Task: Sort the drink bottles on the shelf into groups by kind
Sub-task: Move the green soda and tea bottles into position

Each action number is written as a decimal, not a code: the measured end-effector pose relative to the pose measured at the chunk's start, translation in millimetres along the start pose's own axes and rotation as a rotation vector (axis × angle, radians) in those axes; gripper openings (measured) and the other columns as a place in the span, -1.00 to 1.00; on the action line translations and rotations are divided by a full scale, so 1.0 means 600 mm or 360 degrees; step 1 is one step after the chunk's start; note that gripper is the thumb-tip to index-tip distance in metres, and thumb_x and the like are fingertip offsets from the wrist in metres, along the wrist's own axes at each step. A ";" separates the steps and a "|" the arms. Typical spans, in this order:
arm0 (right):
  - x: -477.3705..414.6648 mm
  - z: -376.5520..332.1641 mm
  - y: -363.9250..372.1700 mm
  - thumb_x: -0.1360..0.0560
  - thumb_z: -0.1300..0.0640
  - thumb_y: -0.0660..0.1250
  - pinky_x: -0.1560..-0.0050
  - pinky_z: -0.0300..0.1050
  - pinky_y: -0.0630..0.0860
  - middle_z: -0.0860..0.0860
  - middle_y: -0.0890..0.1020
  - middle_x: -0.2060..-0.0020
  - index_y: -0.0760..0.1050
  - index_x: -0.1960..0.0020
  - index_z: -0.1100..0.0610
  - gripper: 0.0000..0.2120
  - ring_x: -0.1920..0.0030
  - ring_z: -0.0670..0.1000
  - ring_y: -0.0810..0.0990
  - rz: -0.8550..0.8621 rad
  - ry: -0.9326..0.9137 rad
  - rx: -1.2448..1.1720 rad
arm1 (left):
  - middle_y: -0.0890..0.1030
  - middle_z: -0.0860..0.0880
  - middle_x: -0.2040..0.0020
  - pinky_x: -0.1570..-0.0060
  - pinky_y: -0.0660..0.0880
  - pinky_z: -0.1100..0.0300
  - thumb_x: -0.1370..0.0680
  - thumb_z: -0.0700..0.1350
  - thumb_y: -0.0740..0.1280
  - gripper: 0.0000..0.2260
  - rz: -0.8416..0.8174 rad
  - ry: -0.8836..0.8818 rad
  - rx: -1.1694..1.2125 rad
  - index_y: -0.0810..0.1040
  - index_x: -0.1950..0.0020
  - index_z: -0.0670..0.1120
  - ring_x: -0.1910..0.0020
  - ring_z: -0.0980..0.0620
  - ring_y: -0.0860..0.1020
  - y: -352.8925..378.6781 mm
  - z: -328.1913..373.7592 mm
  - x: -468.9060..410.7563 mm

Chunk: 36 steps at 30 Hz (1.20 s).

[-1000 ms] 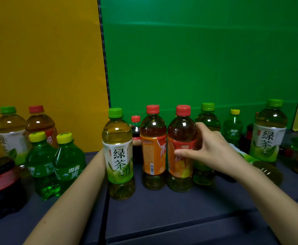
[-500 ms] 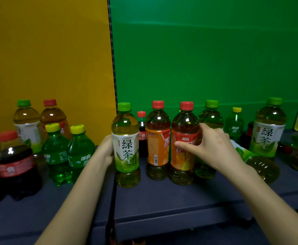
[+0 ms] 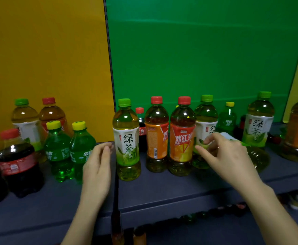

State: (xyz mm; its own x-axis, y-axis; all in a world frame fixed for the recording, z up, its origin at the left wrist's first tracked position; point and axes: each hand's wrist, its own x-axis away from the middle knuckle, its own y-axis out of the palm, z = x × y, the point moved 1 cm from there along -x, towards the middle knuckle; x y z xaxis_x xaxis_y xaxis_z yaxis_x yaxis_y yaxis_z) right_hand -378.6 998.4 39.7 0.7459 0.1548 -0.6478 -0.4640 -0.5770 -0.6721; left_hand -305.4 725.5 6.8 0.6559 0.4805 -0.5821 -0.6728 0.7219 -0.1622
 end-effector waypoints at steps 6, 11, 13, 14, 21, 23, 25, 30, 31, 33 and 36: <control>0.042 0.081 -0.025 -0.43 0.03 0.37 0.15 0.00 0.52 -0.18 0.58 0.25 0.50 0.10 -0.04 -0.92 0.17 -0.06 0.58 0.0008 0.0107 -0.0103 | 0.57 0.16 0.19 0.22 0.45 0.23 -0.47 0.15 0.14 -0.78 -0.0147 0.0432 -0.0358 0.52 0.14 0.08 0.18 0.16 0.53 0.020 0.040 0.051; 0.049 0.167 -0.056 -0.44 0.04 0.33 0.09 0.05 0.52 -0.16 0.58 0.15 0.49 0.06 -0.07 -0.91 0.09 -0.03 0.58 0.0000 0.0151 -0.0059 | 0.59 0.13 0.21 0.27 0.48 0.18 -0.42 0.23 0.15 -0.76 -0.0434 0.0476 -0.0310 0.52 0.18 0.14 0.23 0.11 0.57 0.111 0.085 0.078; 0.045 0.201 -0.071 -0.45 0.08 0.34 0.06 0.03 0.53 -0.16 0.59 0.14 0.50 0.05 -0.04 -0.90 0.07 -0.05 0.58 -0.0003 0.0136 -0.0079 | 0.59 0.13 0.23 0.28 0.49 0.15 -0.41 0.25 0.15 -0.73 -0.0503 0.0460 -0.0302 0.52 0.17 0.12 0.23 0.11 0.57 0.160 0.100 0.091; 0.041 0.218 -0.078 -0.45 0.10 0.35 0.05 0.00 0.54 -0.15 0.60 0.13 0.51 0.04 -0.02 -0.90 0.07 -0.06 0.58 -0.0016 0.0130 -0.0096 | 0.59 0.14 0.23 0.28 0.50 0.15 -0.41 0.25 0.14 -0.72 -0.0535 0.0456 -0.0307 0.53 0.18 0.12 0.23 0.11 0.57 0.185 0.105 0.098; -0.016 0.310 -0.110 -0.48 0.15 0.32 0.02 -0.09 0.52 -0.13 0.57 0.12 0.51 0.00 0.02 -0.89 0.08 -0.14 0.54 -0.0219 -0.0137 -0.0126 | 0.55 0.18 0.22 0.25 0.44 0.33 -0.53 0.03 0.27 -0.96 -0.0483 0.0387 -0.0472 0.50 0.09 0.12 0.17 0.18 0.51 0.355 0.147 0.131; -0.035 0.321 -0.110 -0.49 0.13 0.30 -0.03 -0.10 0.51 -0.13 0.57 0.08 0.51 -0.04 0.02 -0.87 0.05 -0.15 0.54 -0.0288 -0.0234 -0.0163 | 0.55 0.18 0.13 0.17 0.44 0.35 -0.53 0.04 0.26 -0.90 -0.0392 0.0347 -0.0524 0.50 -0.02 0.08 0.15 0.21 0.50 0.396 0.157 0.133; -0.051 0.321 -0.105 -0.51 0.11 0.27 -0.09 -0.10 0.49 -0.13 0.58 0.01 0.51 -0.10 0.01 -0.83 -0.02 -0.12 0.54 -0.0316 -0.0333 -0.0218 | 0.54 0.16 0.02 0.03 0.46 0.23 -0.55 0.02 0.24 -0.82 -0.0303 0.0313 -0.0570 0.48 -0.12 0.03 0.05 0.20 0.49 0.429 0.164 0.132; -0.078 0.288 -0.077 -0.57 0.12 0.17 -0.23 -0.18 0.31 -0.09 0.53 -0.19 0.44 -0.27 0.01 -0.71 -0.21 -0.07 0.46 -0.0385 -0.0493 -0.0333 | 0.49 0.00 -0.13 -0.06 0.29 0.27 -0.59 -0.07 0.19 -0.77 -0.0203 0.0275 -0.0771 0.41 -0.22 -0.09 -0.15 0.03 0.44 0.474 0.176 0.112; -0.085 0.282 -0.070 -0.58 0.14 0.15 -0.21 -0.24 0.25 -0.07 0.52 -0.22 0.41 -0.30 0.04 -0.70 -0.23 -0.06 0.44 -0.0406 -0.0494 -0.0348 | 0.48 -0.03 -0.17 -0.09 0.28 0.27 -0.59 -0.09 0.19 -0.75 -0.0201 0.0264 -0.0805 0.40 -0.25 -0.11 -0.18 0.01 0.43 0.481 0.177 0.106; -0.099 0.274 -0.056 -0.59 0.15 0.12 -0.19 -0.27 0.21 -0.01 0.48 -0.28 0.35 -0.35 0.09 -0.66 -0.28 -0.02 0.41 -0.0463 -0.0469 -0.0326 | 0.46 -0.07 -0.23 -0.14 0.26 0.26 -0.59 -0.10 0.18 -0.71 -0.0221 0.0227 -0.0864 0.38 -0.29 -0.14 -0.23 -0.02 0.41 0.492 0.179 0.094; -0.115 0.270 -0.033 -0.59 0.15 0.12 -0.28 -0.12 0.26 0.08 0.42 -0.33 0.27 -0.40 0.18 -0.61 -0.32 0.08 0.38 -0.0613 -0.0349 -0.0264 | 0.43 -0.08 -0.26 -0.15 0.27 0.26 -0.60 -0.10 0.17 -0.71 -0.0291 0.0151 -0.0951 0.35 -0.30 -0.15 -0.23 -0.02 0.40 0.509 0.173 0.080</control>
State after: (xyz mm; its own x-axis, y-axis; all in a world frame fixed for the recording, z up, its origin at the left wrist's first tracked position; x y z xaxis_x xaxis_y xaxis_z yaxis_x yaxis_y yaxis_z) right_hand -498.3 1129.4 39.6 0.7219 0.5383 -0.4348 -0.0773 -0.5616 -0.8238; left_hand -444.0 1020.6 11.8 0.7636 0.3099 -0.5665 -0.6457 0.3724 -0.6666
